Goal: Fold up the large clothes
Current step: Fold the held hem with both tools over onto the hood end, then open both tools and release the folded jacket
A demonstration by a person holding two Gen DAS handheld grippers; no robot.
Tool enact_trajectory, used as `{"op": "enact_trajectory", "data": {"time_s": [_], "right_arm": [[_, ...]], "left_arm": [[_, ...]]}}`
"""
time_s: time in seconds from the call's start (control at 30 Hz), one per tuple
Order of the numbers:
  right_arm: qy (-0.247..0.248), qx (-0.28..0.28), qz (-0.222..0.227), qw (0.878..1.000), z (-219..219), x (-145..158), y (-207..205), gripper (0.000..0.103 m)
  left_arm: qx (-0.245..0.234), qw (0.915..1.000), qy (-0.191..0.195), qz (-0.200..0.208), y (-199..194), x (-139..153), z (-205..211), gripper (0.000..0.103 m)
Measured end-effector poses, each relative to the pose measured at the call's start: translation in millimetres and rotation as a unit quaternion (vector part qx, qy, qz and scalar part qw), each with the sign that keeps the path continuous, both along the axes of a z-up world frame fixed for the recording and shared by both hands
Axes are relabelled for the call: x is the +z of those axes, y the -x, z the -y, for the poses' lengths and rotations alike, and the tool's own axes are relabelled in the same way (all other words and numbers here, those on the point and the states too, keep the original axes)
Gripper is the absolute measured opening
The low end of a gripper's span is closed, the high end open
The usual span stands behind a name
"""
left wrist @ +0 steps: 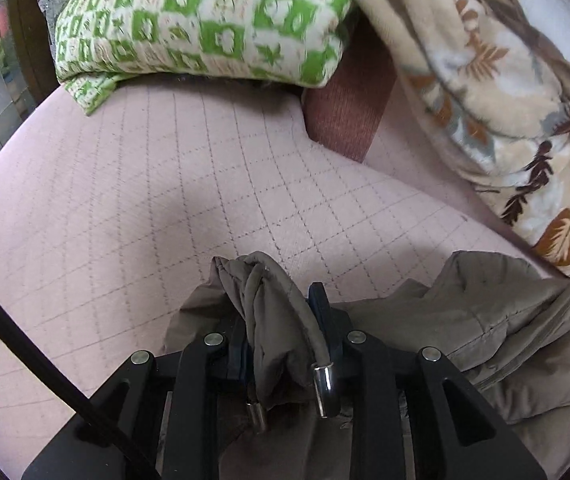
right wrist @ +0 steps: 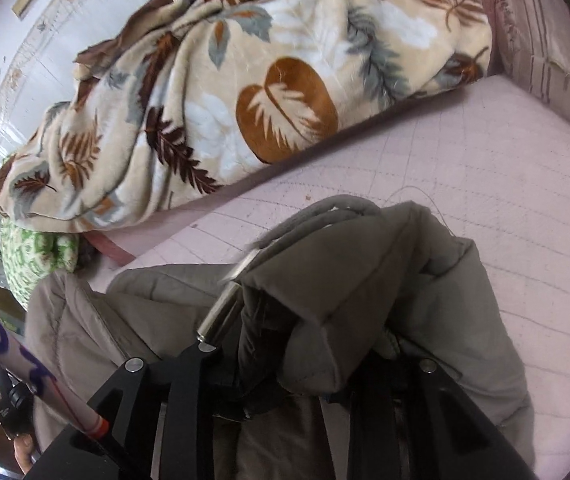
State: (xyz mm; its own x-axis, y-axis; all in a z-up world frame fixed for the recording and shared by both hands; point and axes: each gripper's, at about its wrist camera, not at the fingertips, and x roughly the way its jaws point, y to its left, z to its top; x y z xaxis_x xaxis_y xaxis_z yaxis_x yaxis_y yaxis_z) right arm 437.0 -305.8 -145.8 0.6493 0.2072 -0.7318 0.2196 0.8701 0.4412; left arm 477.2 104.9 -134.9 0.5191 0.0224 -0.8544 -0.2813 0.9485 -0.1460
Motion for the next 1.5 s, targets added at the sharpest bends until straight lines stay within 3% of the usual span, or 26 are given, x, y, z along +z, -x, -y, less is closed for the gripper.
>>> {"op": "enact_trajectory", "data": {"time_s": [0.17,0.23,0.33,0.4,0.47,0.5,0.67,0.77,0.83,0.97,1.07,1.13,1.27,1.5], "right_arm": [[-0.017,-0.009,-0.008,1.0,4.1,-13.0,-4.8,0.029],[-0.021,-0.016,-0.011,1.0,5.9,-4.8,-0.8,0.032],[-0.034,-0.025,0.009,0.999,8.6,20.6,11.0,0.048],[-0.03,-0.032,0.023,0.999,9.3,37.9,19.8,0.066],[0.003,-0.055,0.042,0.998,8.6,60.6,35.0,0.082],[0.021,-0.062,0.053,0.996,6.9,71.8,42.5,0.087],[0.075,-0.036,0.079,0.993,-19.6,120.7,76.3,0.084],[0.115,0.018,0.095,0.989,-63.7,136.1,89.4,0.073],[0.144,0.054,0.1,0.983,-100.4,133.0,92.7,0.071],[0.176,0.102,0.088,0.975,-166.3,102.5,77.8,0.069],[0.194,0.101,0.059,0.974,-194.5,65.6,43.8,0.069],[0.215,0.075,0.039,0.973,-196.6,40.4,18.2,0.069],[0.193,0.035,0.012,0.98,-176.7,-2.3,-22.4,0.074],[0.185,0.003,0.019,0.983,-160.2,-26.0,-51.9,0.076]], "left_arm": [[-0.007,0.9999,0.008,-0.005,-2.1,-3.8,1.5,0.027],[-0.017,0.9995,0.028,-0.003,4.4,10.2,-1.6,0.034],[-0.027,0.9945,0.093,0.039,25.6,49.9,-20.5,0.05],[-0.031,0.9877,0.133,0.076,43.3,80.6,-33.9,0.064],[-0.033,0.9822,0.152,0.106,60.8,111.0,-44.4,0.068],[-0.036,0.9806,0.155,0.115,70.8,124.2,-48.5,0.068],[-0.053,0.9807,0.122,0.143,143.0,161.1,-50.5,0.071],[-0.035,0.984,0.091,0.149,196.8,148.0,-49.6,0.076],[-0.025,0.9862,0.081,0.142,224.5,126.4,-51.1,0.076],[-0.002,0.9884,0.093,0.12,264.4,64.2,-49.5,0.076],[-0.012,0.9892,0.096,0.109,271.6,34.2,-50.4,0.076],[-0.016,0.9909,0.074,0.111,269.9,27.2,-50.7,0.076],[-0.033,0.9914,0.052,0.115,259.5,25.5,-54.7,0.076],[-0.029,0.9938,0.067,0.084,243.1,10.6,-69.3,0.076]]}}
